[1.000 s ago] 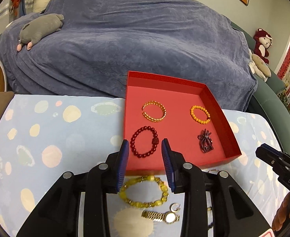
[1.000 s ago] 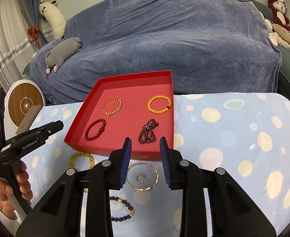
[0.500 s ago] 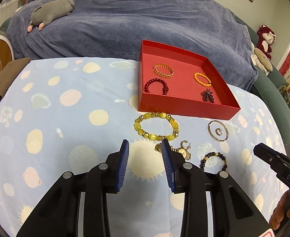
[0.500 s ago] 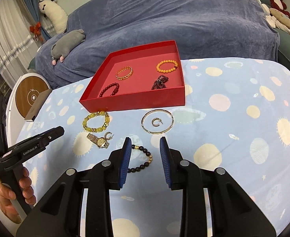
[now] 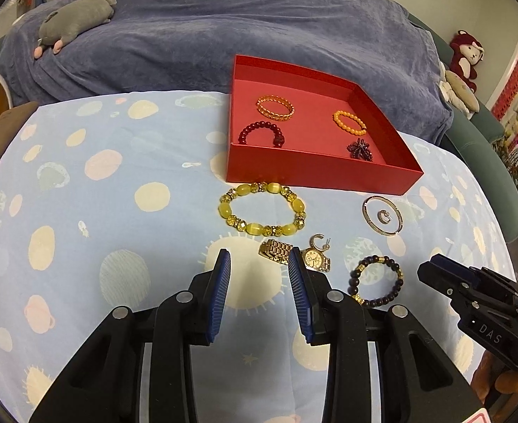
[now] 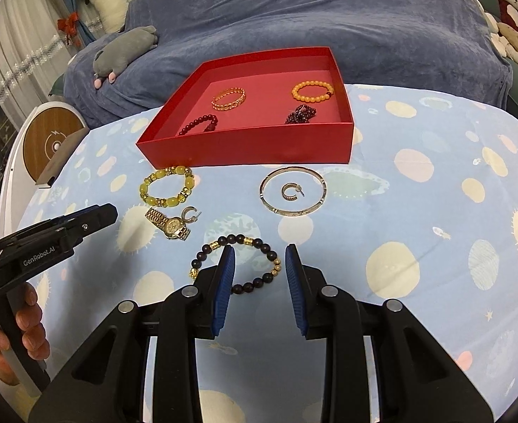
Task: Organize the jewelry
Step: 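Close the left gripper on the yellow bead bracelet while the right approaches the thin gold bangle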
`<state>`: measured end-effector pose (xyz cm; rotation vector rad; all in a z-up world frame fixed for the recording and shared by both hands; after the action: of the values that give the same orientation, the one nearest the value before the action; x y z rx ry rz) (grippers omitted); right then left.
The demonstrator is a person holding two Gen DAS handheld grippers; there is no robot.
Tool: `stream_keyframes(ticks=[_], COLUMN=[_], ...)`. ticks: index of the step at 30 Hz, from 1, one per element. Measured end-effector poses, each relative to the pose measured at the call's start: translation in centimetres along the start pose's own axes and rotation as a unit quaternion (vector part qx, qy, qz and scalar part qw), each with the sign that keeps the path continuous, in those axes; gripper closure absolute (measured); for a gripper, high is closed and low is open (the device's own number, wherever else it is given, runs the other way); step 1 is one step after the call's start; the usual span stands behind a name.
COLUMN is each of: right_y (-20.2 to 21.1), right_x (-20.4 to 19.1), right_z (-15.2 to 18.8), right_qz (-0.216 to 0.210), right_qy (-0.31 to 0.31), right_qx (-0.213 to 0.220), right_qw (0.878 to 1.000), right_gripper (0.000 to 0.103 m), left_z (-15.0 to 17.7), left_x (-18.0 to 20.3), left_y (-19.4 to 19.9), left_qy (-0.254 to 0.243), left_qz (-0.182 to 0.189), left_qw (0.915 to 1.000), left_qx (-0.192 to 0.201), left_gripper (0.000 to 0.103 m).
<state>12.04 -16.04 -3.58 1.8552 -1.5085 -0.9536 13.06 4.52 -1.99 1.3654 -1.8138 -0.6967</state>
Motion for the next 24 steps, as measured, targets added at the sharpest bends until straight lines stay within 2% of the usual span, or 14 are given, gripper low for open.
stream_keyframes(ticks=[5,12,17,18,20,22,24], right_y=[-0.1,-0.3,-0.6,-0.7,-1.0,-1.3,-1.5], right_x=[0.0,0.2,0.6,0.7,1.1,1.5,1.9], right_z=[-0.2,-0.4,-0.9,-1.1,-1.4,-1.6,-1.7], right_qz=[-0.002,-0.002,0.004,0.006,0.012,0.017,0.017], right_qy=[-0.002,-0.005,-0.009,-0.011,-0.014,-0.019,-0.027], right_qx=[0.000,-0.001,0.000,0.001,0.003,0.004,0.002], right_qw=[1.000,1.000,1.000,1.000,1.000,1.000,0.999], right_gripper=[0.074,0.074,0.074,0.073,0.069,0.068,0.068], left_z=[-1.2,-3.1,-2.6,-2.7,-2.7,-2.6,-2.5], left_x=[-0.1,-0.9,-1.7,-1.6,-1.6,-1.5,-1.5], left_y=[-0.8,-4.5,-6.7,-6.5,-6.6,-6.7,-6.6], left_qy=[0.000,0.009,-0.004,-0.009,-0.016,-0.025,-0.029], left_qz=[-0.007,-0.025,-0.049,-0.051,-0.059,-0.062,-0.058], left_qw=[0.9999,0.9996,0.9988,0.9986,0.9981,0.9978,0.9979], left_qx=[0.010,0.001,-0.011,0.004,0.005,0.005,0.004], left_gripper=[0.071,0.071,0.072,0.073,0.081,0.095,0.095])
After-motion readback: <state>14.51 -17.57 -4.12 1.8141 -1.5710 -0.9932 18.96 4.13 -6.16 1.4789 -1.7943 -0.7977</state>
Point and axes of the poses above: each gripper's, at about its wrist camera, not at the fingertips, and y roughly against the way its jaws point, x to its right, z to its underside, the point moved 4 cm from there along -y, roughly the way its jaws point, and after that the axes turned 3 degrees about z, right-handed, at the moved point
